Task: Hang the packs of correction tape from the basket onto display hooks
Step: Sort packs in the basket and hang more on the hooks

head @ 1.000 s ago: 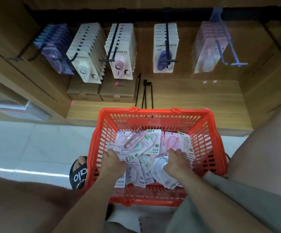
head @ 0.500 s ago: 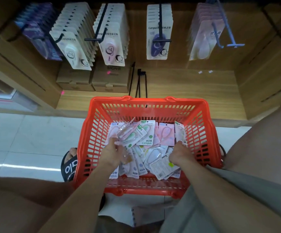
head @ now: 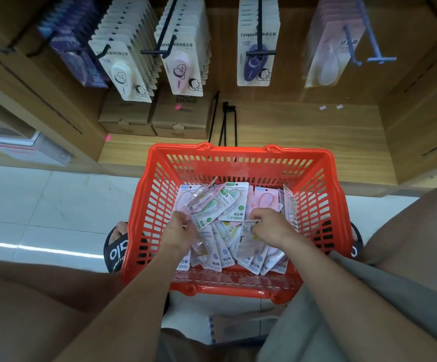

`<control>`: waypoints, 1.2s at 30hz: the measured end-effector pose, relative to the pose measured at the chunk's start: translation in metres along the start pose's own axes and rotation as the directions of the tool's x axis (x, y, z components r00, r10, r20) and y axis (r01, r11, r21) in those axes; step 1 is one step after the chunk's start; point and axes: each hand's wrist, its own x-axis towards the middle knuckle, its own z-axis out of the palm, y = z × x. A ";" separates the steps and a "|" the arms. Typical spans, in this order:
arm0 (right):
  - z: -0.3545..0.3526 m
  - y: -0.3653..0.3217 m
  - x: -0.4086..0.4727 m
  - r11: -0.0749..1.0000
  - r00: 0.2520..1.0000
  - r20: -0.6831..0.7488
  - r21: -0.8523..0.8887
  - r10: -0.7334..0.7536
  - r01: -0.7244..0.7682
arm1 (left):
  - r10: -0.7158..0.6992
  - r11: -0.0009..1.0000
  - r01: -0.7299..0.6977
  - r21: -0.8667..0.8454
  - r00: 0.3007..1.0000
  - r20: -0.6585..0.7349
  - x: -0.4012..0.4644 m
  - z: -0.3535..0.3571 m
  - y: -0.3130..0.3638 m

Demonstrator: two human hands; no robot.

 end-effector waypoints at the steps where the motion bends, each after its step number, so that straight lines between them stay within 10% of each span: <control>1: 0.001 0.001 0.000 1.000 1.000 -0.001 0.003 -0.009 0.009 | 0.024 0.999 -0.024 0.040 1.000 0.019 0.002 0.001 -0.001; 17: 0.012 0.002 -0.009 0.952 0.990 0.089 0.278 0.107 -0.128 | -0.189 0.979 0.194 -0.056 0.979 0.080 0.019 0.012 0.011; 24: 0.018 0.002 -0.004 0.536 0.943 0.316 0.780 0.106 -0.322 | -0.174 0.972 0.145 0.185 0.973 0.151 0.017 0.016 0.014; 31: 0.027 0.029 0.013 0.894 0.951 0.080 0.324 0.300 -0.309 | -0.114 0.972 0.068 0.225 0.973 0.198 0.018 0.024 0.005; 36: 0.035 0.024 0.009 0.926 0.960 0.143 0.264 0.240 -0.271 | -0.091 0.975 0.040 0.220 0.969 0.228 0.017 0.028 0.006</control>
